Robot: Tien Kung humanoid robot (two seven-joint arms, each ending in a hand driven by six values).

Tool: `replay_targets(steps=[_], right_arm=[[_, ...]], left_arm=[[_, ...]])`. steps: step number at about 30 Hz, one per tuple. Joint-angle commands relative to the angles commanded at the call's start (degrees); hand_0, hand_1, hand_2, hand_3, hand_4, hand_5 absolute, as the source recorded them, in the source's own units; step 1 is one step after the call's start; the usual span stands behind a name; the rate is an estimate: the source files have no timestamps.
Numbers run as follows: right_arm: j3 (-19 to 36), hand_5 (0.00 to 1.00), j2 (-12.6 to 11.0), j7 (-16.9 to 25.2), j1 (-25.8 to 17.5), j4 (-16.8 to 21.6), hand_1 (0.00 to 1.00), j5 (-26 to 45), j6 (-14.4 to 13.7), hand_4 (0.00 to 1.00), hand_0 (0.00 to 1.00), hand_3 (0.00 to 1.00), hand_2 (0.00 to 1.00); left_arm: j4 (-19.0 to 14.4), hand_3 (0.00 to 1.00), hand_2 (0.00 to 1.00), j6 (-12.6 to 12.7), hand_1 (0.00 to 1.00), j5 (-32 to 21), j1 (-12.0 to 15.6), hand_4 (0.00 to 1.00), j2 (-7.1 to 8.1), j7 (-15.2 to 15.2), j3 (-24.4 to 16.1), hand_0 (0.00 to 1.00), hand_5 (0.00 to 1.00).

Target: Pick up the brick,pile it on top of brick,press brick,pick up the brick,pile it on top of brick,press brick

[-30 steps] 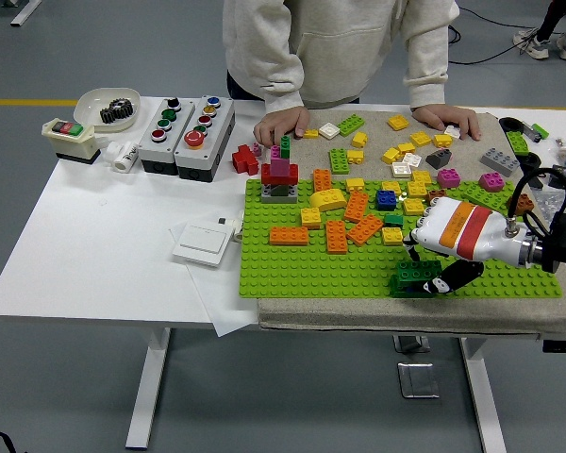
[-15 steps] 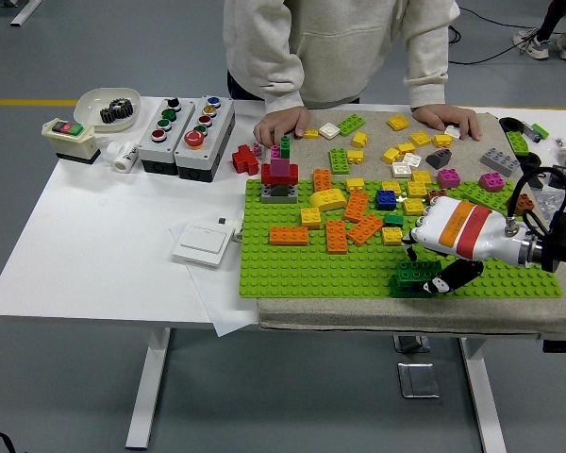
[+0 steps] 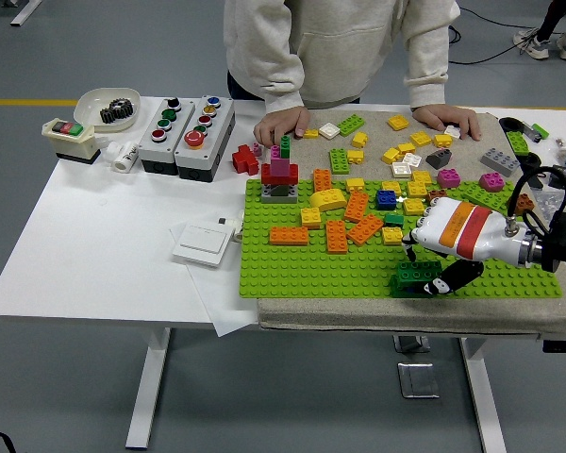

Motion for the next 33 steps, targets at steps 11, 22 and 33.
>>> replay_targets(steps=[11,22,33], right_arm=[[1.04,0.610,-0.45,-0.66,-0.58,0.97,0.147,0.58,0.63,0.974,0.228,0.517,0.229],[10.18,0.764,-2.75,-3.94,-6.16,9.02,0.249,6.46,0.20,0.998,0.345,0.783,0.352],[21.52,0.812,-1.55,-8.71,-12.64,13.74,0.722,18.88,-1.24,0.998,0.805,0.847,0.804]], left_arm=[[-0.04,0.586,0.722,0.19,0.715,-0.23,-0.08,0.669,0.04,-0.15,0.14,0.645,0.666],[0.08,0.586,0.721,0.20,0.709,0.08,0.07,0.666,0.03,-0.21,0.08,0.645,0.663],[0.68,0.587,0.721,0.47,0.710,0.75,1.67,0.665,-0.06,-0.32,-0.48,0.646,0.663]])
